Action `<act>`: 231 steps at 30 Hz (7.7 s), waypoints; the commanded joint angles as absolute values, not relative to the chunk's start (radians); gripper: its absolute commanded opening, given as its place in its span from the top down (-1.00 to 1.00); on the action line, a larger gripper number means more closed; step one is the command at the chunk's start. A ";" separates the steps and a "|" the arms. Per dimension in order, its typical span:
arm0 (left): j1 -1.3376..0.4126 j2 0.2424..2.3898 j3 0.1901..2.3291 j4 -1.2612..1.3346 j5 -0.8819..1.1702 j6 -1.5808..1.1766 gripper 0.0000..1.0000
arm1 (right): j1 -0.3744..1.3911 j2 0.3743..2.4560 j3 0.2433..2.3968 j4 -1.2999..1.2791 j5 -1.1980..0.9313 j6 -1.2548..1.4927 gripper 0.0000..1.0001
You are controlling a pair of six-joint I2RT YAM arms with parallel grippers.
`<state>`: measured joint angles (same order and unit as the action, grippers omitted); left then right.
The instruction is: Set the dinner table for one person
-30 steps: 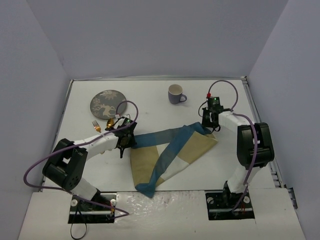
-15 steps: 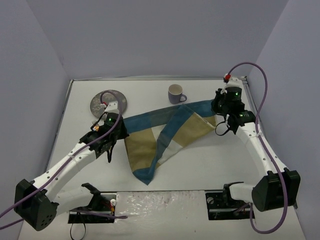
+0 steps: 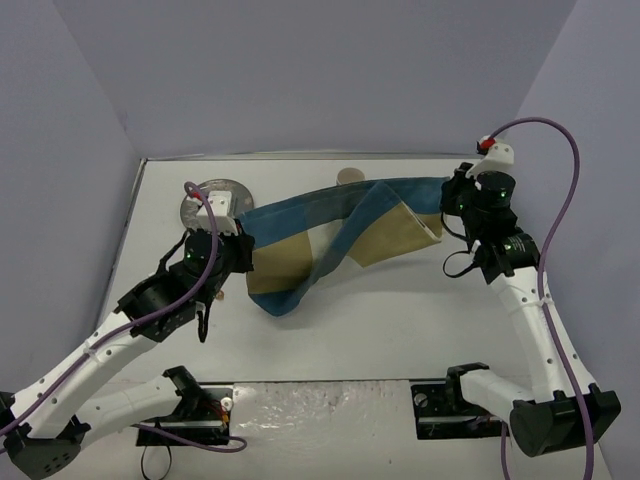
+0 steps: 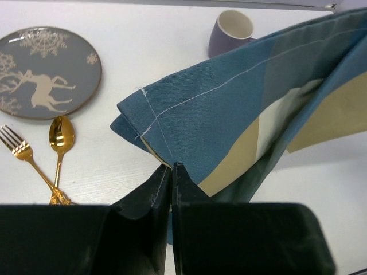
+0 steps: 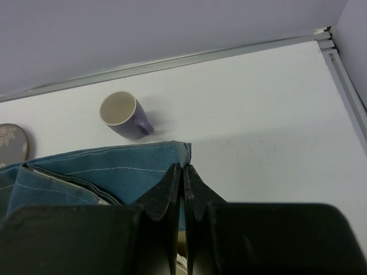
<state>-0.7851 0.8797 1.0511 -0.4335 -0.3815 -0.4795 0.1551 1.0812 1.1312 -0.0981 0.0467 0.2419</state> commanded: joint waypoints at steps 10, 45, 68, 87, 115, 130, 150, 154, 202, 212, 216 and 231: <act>-0.895 0.847 1.172 -0.321 -0.522 -0.271 1.00 | 0.156 0.988 1.150 0.169 -0.013 0.200 1.00; -0.950 0.882 1.133 -0.278 -0.463 -0.268 1.00 | 0.149 0.919 1.126 0.139 0.170 0.148 1.00; -0.943 1.207 1.049 -0.260 -0.369 -0.720 1.00 | 0.069 1.364 1.336 -0.133 0.482 0.194 1.00; -0.706 1.739 1.160 -0.106 -0.188 -0.805 1.00 | -0.037 1.900 1.421 0.057 0.280 0.169 1.00; -0.739 1.726 1.355 -0.254 -0.063 -0.451 -0.74 | -0.093 1.633 1.084 -0.053 0.115 0.498 -0.70; -0.729 2.059 1.535 -0.290 -0.046 -0.534 -0.72 | -0.207 1.770 0.977 0.067 0.059 0.550 -0.83; -0.689 2.127 1.621 -0.296 -0.045 -0.564 -0.72 | -0.252 1.863 1.081 0.085 0.023 0.527 -0.84; -0.690 2.080 1.617 -0.282 -0.036 -0.569 -0.72 | -0.250 1.787 1.110 0.051 0.028 0.506 -0.86; 0.383 1.861 1.372 -0.061 0.604 -0.539 -0.74 | 0.061 1.011 0.829 0.332 -0.564 0.551 -1.00; 0.385 2.064 1.480 -0.140 0.660 -0.484 -0.38 | 0.070 1.009 0.822 0.324 -0.563 0.531 -1.00; 0.381 2.102 1.483 -0.132 0.697 -0.486 -0.18 | 0.071 1.009 0.820 0.322 -0.558 0.527 -1.00; 0.337 2.203 1.518 -0.163 0.759 -0.480 -0.04 | 0.071 1.011 0.810 0.332 -0.550 0.520 -1.00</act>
<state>0.3568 2.1688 1.5084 -0.1252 0.7696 -0.5046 0.0625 1.0336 0.8089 0.2366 -0.5396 0.5374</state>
